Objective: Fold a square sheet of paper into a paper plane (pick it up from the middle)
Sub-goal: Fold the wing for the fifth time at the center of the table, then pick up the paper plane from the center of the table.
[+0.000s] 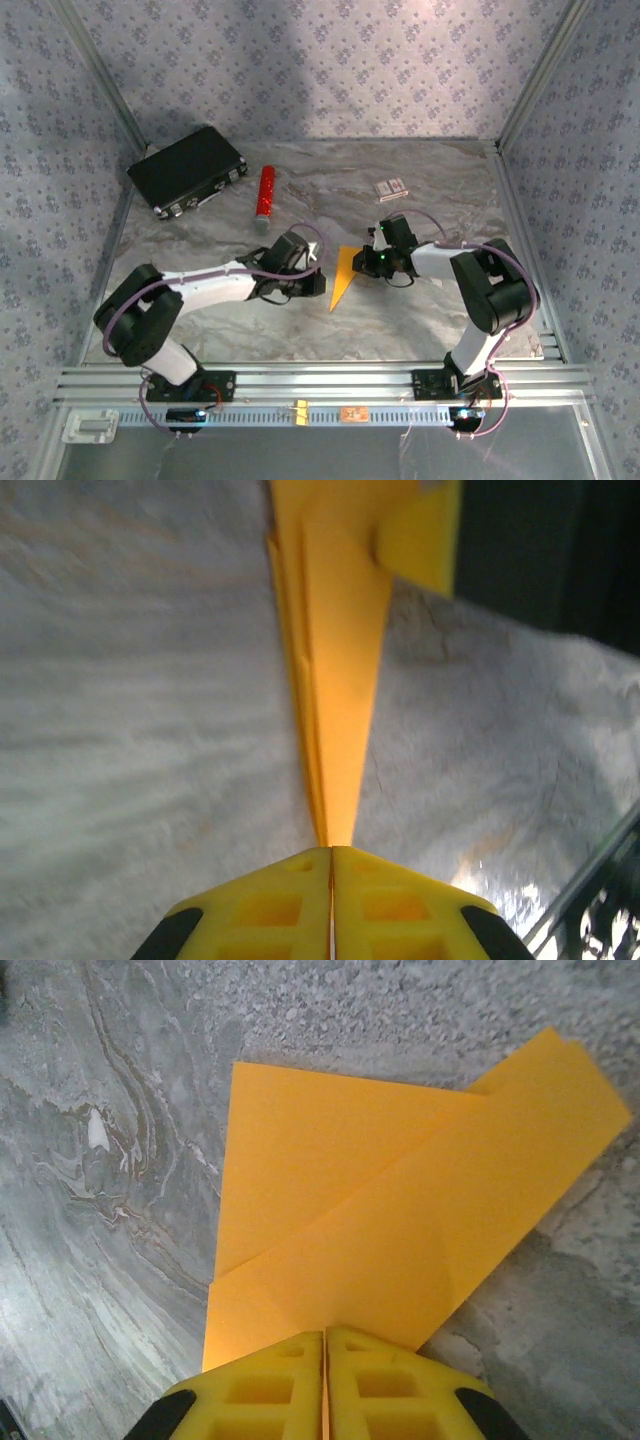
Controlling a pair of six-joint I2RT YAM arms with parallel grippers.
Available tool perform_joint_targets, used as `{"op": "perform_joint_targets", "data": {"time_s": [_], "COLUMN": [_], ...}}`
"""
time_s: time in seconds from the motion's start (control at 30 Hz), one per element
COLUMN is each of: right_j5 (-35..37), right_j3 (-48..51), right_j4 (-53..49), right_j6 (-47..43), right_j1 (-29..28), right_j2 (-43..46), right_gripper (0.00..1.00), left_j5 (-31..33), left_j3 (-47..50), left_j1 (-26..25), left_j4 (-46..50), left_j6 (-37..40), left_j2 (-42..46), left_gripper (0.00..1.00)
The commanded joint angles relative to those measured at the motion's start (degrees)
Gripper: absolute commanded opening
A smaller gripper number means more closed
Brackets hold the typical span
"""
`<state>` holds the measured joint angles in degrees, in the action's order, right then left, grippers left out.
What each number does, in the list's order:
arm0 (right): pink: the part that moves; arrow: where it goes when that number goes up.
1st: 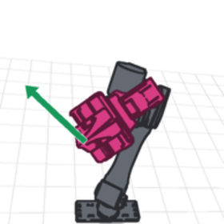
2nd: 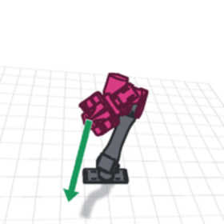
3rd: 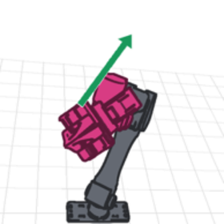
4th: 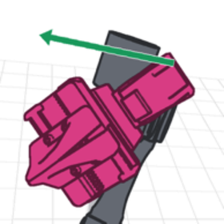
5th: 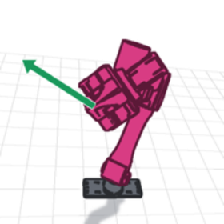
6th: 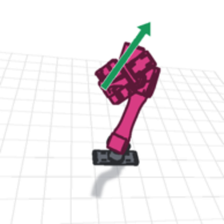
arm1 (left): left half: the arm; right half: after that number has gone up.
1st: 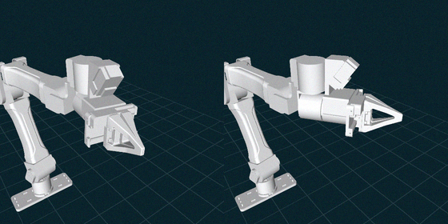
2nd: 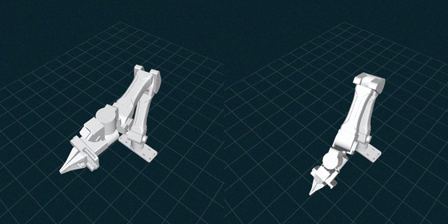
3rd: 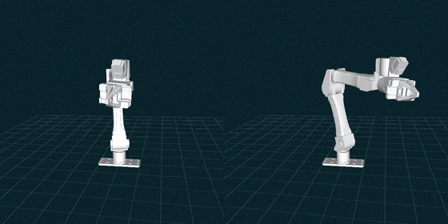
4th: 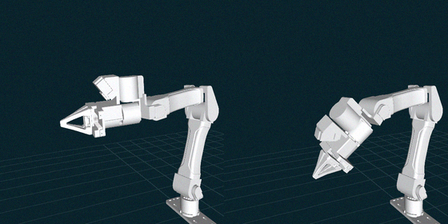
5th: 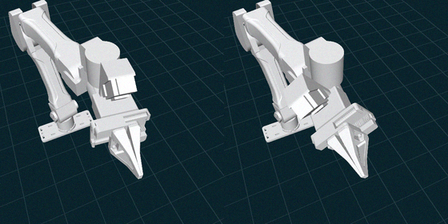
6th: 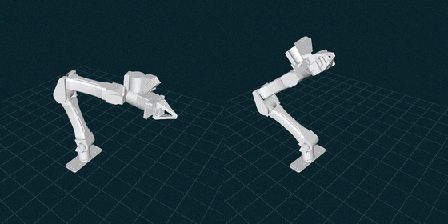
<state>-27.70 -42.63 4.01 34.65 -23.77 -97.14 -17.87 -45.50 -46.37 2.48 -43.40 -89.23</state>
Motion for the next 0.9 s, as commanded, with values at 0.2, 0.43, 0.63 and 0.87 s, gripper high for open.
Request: {"op": "perform_joint_targets", "data": {"time_s": [0.2,0.43,0.63,0.87], "right_j5": [3.96,4.03,3.45,2.66], "right_j3": [1.16,4.87,6.16,5.70], "right_j4": [-6.51,-6.87,-5.51,-4.93], "right_j6": [-2.16,-0.69,0.87,2.92], "right_j1": [0.62,2.56,2.95,2.65], "right_j2": [9.03,12.64,13.10,12.42], "right_gripper": [0.15,0.19,0.20,0.21], "left_j5": [-8.34,-11.02,-11.24,-13.58], "left_j3": [-5.02,-7.79,-8.54,-9.17], "left_j1": [5.55,6.37,6.31,6.30], "left_j4": [-7.17,-6.21,-3.08,-3.97], "left_j6": [-4.84,-5.33,-3.67,-3.67], "left_j2": [-7.40,-11.13,-12.17,-14.19], "left_gripper": [0.10,0.14,0.18,0.20]}}
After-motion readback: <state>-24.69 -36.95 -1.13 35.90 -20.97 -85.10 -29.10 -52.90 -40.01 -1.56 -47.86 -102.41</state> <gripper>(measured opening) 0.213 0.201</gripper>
